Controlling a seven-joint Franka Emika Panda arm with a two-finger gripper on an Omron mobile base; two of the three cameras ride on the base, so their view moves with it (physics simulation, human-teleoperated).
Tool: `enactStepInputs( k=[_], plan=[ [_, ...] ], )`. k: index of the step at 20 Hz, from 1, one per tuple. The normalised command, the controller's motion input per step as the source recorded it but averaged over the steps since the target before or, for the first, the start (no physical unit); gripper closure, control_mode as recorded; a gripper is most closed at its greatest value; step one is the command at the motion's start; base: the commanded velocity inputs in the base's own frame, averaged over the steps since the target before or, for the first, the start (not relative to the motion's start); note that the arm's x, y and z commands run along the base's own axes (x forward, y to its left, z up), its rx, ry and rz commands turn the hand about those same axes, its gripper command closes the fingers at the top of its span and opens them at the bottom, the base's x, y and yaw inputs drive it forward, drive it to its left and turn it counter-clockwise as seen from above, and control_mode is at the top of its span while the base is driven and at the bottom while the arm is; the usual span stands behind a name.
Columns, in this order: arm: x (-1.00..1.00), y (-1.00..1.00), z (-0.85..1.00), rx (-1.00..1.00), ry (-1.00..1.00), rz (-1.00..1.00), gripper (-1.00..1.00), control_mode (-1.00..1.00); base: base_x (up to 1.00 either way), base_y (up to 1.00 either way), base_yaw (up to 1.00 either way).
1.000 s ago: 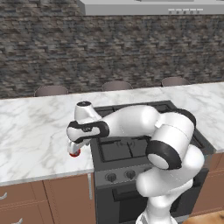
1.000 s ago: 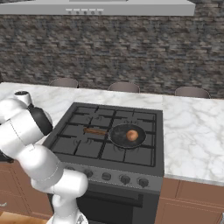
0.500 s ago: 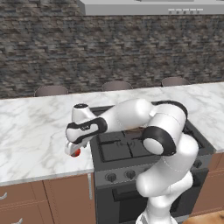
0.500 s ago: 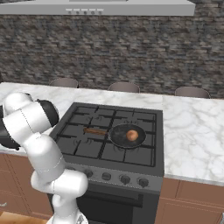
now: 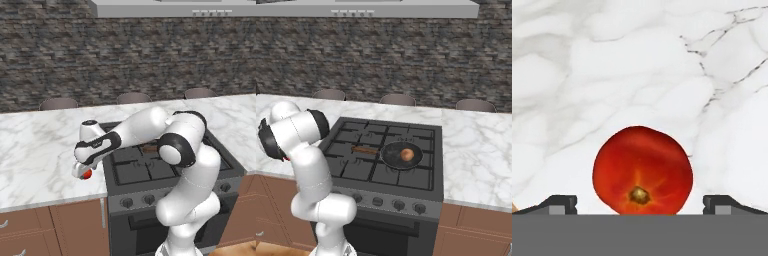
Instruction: Place the pan on the front right burner on the stove. Then place the tomato and the onion in the pan and turn on the front right burner.
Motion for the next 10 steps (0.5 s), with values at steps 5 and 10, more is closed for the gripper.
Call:
enactStepInputs(
  k=[5,10],
  plan=[
    [0.23,0.13,-0.12,0.0,0.02,0.0,-1.0,-1.0,0.0,0.0,0.0],
    [0.11,0.13,-0.15,0.0,0.03,0.0,1.0,-1.0,0.0,0.0,0.0]
  ],
)
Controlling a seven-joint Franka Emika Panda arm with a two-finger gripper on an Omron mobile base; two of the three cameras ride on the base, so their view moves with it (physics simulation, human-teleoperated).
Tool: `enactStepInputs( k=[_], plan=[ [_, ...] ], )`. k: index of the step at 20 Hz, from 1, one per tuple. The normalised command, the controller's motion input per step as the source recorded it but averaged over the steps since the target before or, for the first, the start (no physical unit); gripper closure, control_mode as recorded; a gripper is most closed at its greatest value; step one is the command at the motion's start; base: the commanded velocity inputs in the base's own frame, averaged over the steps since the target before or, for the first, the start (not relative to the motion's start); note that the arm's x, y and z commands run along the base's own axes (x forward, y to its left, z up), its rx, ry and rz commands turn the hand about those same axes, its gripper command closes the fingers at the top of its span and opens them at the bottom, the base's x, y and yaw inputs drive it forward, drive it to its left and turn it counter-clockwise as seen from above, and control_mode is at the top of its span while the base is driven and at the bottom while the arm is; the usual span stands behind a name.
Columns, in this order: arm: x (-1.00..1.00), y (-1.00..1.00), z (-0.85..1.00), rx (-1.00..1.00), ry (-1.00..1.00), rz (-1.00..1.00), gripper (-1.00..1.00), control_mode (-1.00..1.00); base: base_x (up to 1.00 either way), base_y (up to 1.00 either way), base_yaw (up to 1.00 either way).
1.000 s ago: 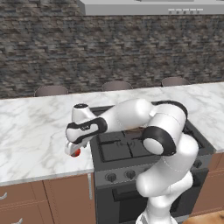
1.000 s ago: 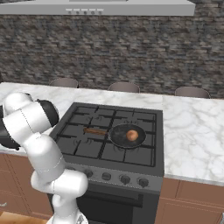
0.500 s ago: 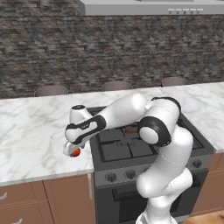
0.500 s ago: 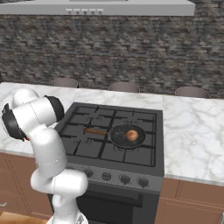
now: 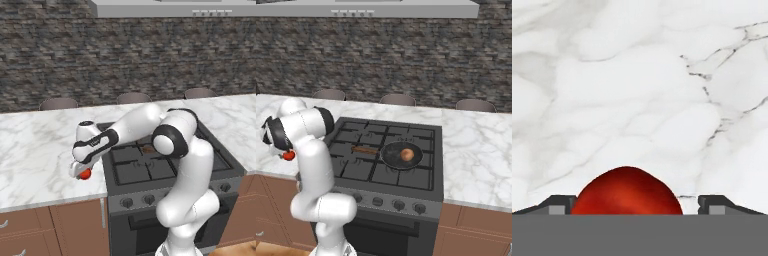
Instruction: Place the pan on the front right burner on the stove. Then place the tomato and the onion in the pan and turn on the front right burner.
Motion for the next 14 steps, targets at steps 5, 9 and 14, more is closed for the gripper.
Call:
enactStepInputs(
  k=[5,9,14],
  plan=[
    [0.03,0.03,-0.04,0.0,0.03,0.0,1.0,-1.0,0.0,0.0,0.0],
    [-0.04,-0.06,0.06,-0.05,0.0,0.0,1.0,-1.0,0.0,0.0,0.0],
    [-0.13,-0.28,0.45,-0.03,-0.03,-0.01,1.0,-1.0,0.0,0.0,0.0]
  ],
)
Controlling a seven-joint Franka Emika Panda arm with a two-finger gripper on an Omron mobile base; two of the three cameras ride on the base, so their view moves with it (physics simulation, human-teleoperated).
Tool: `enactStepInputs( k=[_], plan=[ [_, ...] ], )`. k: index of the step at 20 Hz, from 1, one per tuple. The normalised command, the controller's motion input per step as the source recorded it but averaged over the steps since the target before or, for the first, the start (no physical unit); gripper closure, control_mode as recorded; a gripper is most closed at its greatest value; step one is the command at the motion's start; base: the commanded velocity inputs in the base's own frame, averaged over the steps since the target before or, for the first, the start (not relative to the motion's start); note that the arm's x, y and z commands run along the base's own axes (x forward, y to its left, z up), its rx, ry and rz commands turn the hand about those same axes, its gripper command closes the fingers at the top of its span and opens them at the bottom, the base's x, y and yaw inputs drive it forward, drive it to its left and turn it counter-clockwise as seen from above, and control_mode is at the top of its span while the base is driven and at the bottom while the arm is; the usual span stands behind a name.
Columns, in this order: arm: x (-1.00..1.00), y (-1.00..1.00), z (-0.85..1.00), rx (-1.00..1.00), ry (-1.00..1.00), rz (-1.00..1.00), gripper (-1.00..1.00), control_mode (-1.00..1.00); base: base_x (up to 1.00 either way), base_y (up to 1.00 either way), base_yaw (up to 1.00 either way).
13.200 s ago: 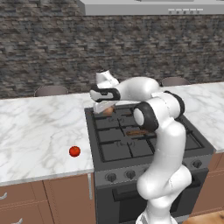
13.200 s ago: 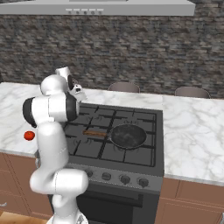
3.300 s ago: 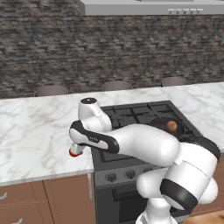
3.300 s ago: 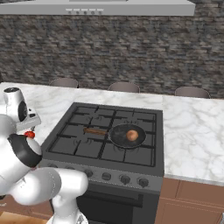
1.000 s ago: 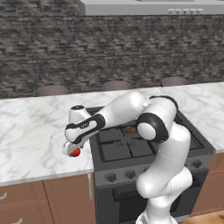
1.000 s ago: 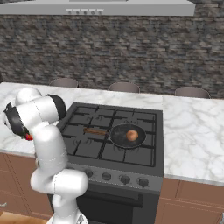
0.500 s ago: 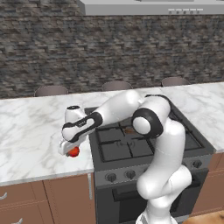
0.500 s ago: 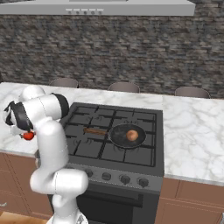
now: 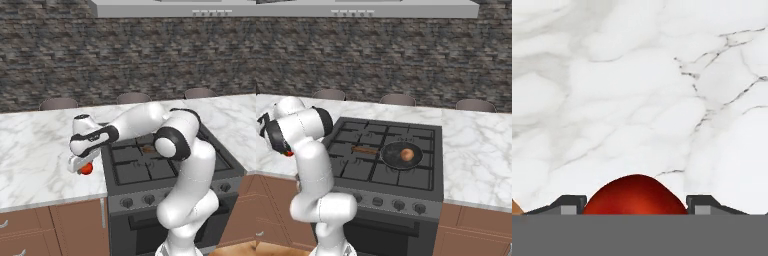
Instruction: Place the pan on the front right burner on the stove. Then place the tomato and the onion in the pan and turn on the front right burner.
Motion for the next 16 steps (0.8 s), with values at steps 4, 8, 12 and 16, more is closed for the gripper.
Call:
enactStepInputs(
  k=[4,8,12,16],
  plan=[
    [-0.07,-0.48,0.58,0.0,-0.06,-0.02,1.0,-1.0,0.0,0.0,0.0],
    [0.0,-0.64,0.59,0.0,-0.04,-0.04,1.0,-1.0,0.0,0.0,0.0],
    [0.0,-0.73,0.57,0.0,0.0,-0.07,1.0,-1.0,0.0,0.0,0.0],
    [0.0,-0.71,0.49,0.0,0.0,-0.1,1.0,-1.0,0.0,0.0,0.0]
  ],
)
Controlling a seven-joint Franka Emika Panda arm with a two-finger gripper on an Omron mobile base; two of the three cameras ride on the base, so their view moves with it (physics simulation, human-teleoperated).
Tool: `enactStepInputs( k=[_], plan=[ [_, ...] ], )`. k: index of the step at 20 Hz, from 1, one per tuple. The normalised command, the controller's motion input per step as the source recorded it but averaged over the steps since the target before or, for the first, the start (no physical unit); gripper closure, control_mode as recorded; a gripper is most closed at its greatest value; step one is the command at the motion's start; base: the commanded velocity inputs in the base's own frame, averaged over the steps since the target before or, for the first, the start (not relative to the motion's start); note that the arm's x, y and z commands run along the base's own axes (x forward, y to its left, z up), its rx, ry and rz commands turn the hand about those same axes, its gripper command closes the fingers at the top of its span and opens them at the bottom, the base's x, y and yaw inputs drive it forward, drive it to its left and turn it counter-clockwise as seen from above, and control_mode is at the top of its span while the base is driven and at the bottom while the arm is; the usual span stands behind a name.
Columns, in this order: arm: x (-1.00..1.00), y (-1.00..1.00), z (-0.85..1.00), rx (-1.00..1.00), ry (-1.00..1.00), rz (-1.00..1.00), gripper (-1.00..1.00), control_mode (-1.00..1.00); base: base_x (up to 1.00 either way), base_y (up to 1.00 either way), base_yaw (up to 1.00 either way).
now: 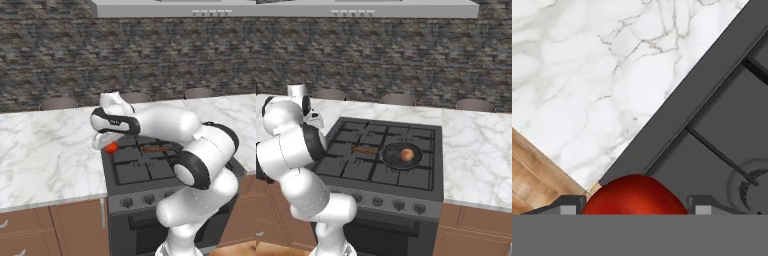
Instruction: Place the pan on the front right burner on the stove. Then place the tomato and the onion in the pan and turn on the front right burner.
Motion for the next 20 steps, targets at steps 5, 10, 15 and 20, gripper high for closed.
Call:
enactStepInputs(
  k=[5,10,15,20],
  plan=[
    [0.0,-0.72,0.41,0.0,0.0,-0.11,1.0,-1.0,0.0,0.0,0.0],
    [0.0,-0.74,0.32,0.0,0.0,-0.1,1.0,-1.0,0.0,0.0,0.0],
    [0.01,-0.73,0.14,0.0,0.0,-0.1,1.0,-1.0,0.0,0.0,0.0],
    [0.08,-0.77,0.01,0.0,0.0,-0.1,1.0,-1.0,0.0,0.0,0.0]
  ],
)
